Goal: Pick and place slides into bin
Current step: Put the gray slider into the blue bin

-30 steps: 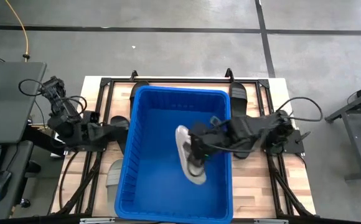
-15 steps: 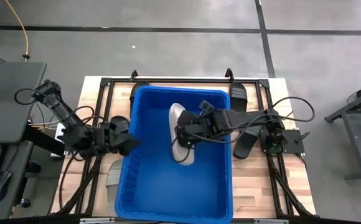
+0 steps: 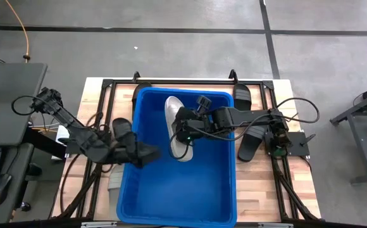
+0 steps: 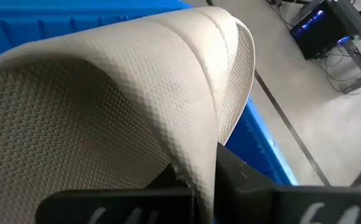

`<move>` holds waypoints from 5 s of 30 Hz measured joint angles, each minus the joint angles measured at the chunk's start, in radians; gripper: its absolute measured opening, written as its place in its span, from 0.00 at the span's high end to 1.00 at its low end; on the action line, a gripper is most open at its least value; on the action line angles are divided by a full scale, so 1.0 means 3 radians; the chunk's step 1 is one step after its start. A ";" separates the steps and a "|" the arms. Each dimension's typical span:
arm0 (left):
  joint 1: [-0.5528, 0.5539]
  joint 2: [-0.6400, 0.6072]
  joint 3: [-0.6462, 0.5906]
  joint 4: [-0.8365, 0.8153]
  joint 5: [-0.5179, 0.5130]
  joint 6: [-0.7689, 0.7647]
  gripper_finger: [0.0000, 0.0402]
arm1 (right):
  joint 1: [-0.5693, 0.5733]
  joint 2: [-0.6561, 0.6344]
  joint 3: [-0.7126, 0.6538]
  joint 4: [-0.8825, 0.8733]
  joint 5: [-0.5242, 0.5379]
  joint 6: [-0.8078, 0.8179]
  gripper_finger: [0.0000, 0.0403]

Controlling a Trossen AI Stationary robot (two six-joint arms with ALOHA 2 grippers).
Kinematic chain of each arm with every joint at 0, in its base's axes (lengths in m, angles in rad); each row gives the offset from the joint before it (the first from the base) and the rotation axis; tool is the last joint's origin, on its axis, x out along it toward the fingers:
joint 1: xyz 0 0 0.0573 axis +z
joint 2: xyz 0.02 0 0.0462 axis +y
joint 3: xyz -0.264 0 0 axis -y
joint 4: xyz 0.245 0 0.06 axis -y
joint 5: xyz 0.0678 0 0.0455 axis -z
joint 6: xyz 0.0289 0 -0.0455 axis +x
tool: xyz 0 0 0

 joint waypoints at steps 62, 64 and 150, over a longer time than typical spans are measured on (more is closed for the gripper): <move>0.0367 0.0195 0.0062 -0.0350 0.1053 0.0503 0.85 | 0.0453 -0.0013 0.0008 -0.0304 -0.0362 0.0289 0.51; 0.0369 0.0195 0.0068 -0.0333 0.1147 0.0550 0.85 | 0.0450 -0.0111 0.0003 -0.0302 -0.0485 0.0326 0.45; 0.0517 0.0234 0.0973 -0.1247 0.3032 0.2451 0.84 | -0.0089 -0.0511 0.0001 0.1242 -0.3441 0.0697 0.99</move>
